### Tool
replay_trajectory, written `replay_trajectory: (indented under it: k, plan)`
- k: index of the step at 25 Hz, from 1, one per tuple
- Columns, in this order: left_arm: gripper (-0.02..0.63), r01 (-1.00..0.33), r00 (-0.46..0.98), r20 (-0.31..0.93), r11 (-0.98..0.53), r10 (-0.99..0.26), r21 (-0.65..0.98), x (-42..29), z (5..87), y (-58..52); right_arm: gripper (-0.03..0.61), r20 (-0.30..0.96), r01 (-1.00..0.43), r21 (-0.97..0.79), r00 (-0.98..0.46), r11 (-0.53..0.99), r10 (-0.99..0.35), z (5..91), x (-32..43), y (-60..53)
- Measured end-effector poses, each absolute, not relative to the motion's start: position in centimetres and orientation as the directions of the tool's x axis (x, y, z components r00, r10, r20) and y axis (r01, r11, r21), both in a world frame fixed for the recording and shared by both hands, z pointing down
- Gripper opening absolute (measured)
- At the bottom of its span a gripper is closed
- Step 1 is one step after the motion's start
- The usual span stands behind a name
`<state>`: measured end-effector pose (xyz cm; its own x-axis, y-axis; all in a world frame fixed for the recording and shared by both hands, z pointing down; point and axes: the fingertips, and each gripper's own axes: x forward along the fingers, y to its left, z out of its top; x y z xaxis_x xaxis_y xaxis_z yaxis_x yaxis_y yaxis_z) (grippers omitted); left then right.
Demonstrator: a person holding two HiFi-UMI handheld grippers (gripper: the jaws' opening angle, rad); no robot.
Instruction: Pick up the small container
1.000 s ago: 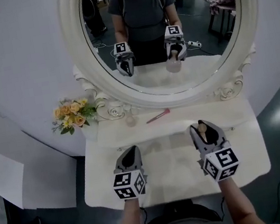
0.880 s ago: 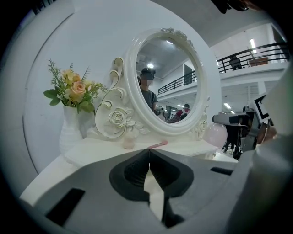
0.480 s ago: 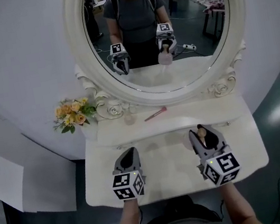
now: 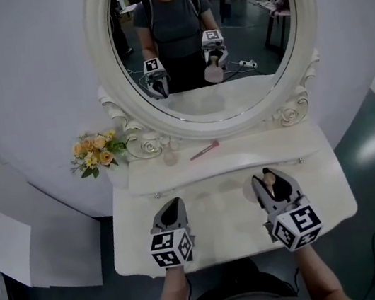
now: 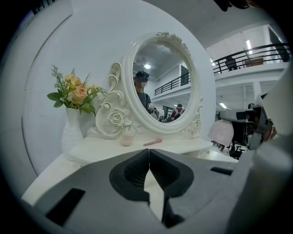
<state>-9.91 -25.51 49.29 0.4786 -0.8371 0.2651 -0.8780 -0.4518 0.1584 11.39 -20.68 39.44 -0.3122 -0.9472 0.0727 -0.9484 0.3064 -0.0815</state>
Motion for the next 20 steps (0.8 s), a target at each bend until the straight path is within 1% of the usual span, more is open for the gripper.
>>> replay_trajectory:
  k: [20]
  plan:
    - [0.006,-0.872,0.49,0.256,-0.461,-0.833,0.167,-9.8,49.17,-25.32,0.138,0.055,-0.955,-0.071,-0.293,0.289,-0.955,38.73,11.44,-19.98]
